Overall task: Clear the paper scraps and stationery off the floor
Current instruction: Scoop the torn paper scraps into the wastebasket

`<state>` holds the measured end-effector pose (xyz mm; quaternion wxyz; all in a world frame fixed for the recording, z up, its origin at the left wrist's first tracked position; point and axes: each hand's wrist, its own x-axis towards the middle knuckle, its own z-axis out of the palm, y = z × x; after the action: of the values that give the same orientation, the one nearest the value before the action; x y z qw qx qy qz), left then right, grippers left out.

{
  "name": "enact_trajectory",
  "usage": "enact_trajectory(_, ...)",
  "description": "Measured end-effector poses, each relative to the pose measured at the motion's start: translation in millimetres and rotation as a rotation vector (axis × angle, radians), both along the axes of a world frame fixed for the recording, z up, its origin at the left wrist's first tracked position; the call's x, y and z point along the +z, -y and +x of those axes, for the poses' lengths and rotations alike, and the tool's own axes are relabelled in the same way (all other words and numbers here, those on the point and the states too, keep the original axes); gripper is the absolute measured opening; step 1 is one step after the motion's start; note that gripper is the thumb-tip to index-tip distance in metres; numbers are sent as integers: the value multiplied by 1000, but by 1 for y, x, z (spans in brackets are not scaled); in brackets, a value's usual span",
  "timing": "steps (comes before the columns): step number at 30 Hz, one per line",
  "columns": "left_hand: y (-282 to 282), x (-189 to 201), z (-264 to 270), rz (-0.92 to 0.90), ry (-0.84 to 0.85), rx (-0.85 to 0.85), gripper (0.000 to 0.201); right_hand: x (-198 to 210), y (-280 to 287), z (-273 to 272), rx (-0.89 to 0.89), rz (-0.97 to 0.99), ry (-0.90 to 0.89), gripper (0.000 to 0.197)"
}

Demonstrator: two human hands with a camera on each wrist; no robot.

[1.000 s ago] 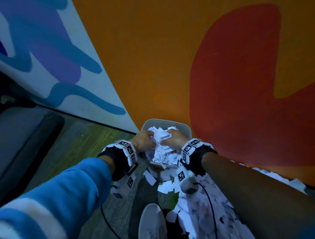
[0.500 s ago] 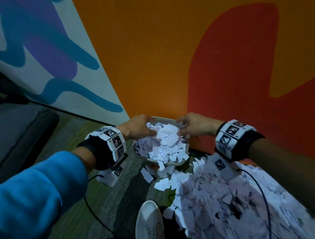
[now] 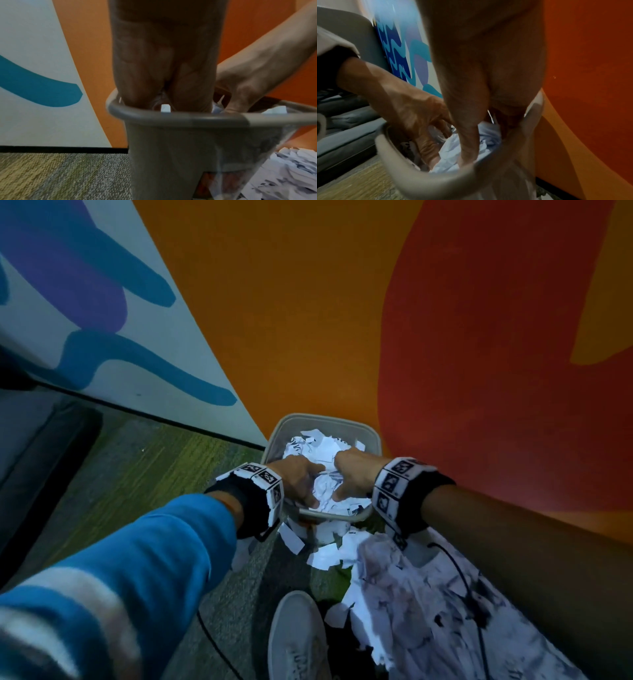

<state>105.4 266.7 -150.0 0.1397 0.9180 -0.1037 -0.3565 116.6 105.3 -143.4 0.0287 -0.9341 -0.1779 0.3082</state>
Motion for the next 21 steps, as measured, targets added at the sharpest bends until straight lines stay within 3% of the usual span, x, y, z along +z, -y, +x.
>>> enact_trajectory(4, 6, -10, 0, 40, 0, -42, 49, -22, -11, 4, 30, -86, -78, 49)
enact_trajectory(7, 11, -9, 0, 59, -8, -54, 43, -20, -9, 5, 47, -82, -107, 37)
enact_trajectory(9, 11, 1, 1, 55, -13, -48, 51, -5, -3, 6, 8, -1, -143, 38)
enact_trajectory(12, 4, 21, 7, 36, 41, -24, 60, 25, 11, 8, -44, 115, -164, 68)
enact_trajectory(15, 3, 52, 11, 62, 120, -65, 75, 53, 30, 7, -94, 237, -159, 75)
enact_trajectory(21, 44, 116, 12, 35, 293, -202, 56, 104, 93, -14, -165, 390, -148, 65)
